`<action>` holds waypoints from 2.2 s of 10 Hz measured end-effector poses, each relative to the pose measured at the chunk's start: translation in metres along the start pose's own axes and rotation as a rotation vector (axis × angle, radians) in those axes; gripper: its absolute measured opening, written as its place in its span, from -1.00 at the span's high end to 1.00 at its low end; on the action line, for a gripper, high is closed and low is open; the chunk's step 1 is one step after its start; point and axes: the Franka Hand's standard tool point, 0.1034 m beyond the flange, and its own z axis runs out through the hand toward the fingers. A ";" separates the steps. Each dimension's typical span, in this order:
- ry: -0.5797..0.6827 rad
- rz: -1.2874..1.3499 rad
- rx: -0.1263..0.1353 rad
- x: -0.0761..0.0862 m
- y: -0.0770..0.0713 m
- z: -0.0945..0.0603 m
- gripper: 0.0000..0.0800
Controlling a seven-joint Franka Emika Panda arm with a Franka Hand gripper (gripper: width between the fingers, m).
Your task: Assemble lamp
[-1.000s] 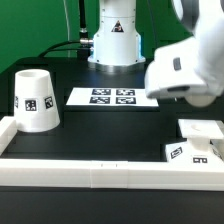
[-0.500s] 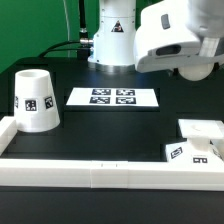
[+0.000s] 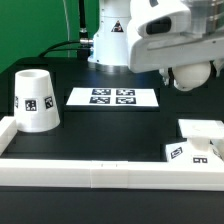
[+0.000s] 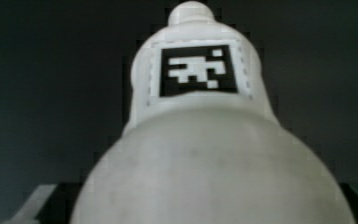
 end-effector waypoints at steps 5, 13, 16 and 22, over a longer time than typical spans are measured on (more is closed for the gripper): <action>0.374 0.009 -0.037 0.019 0.005 -0.039 -0.44; 0.886 -0.050 -0.105 0.047 -0.010 -0.068 -0.44; 0.880 -0.049 -0.105 0.047 -0.009 -0.067 -0.44; 0.873 -0.098 -0.130 0.067 -0.003 -0.062 -0.44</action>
Offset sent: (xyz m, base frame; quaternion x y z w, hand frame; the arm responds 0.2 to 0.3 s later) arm 0.0000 0.0000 0.0000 0.0000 0.1938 0.0000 0.9810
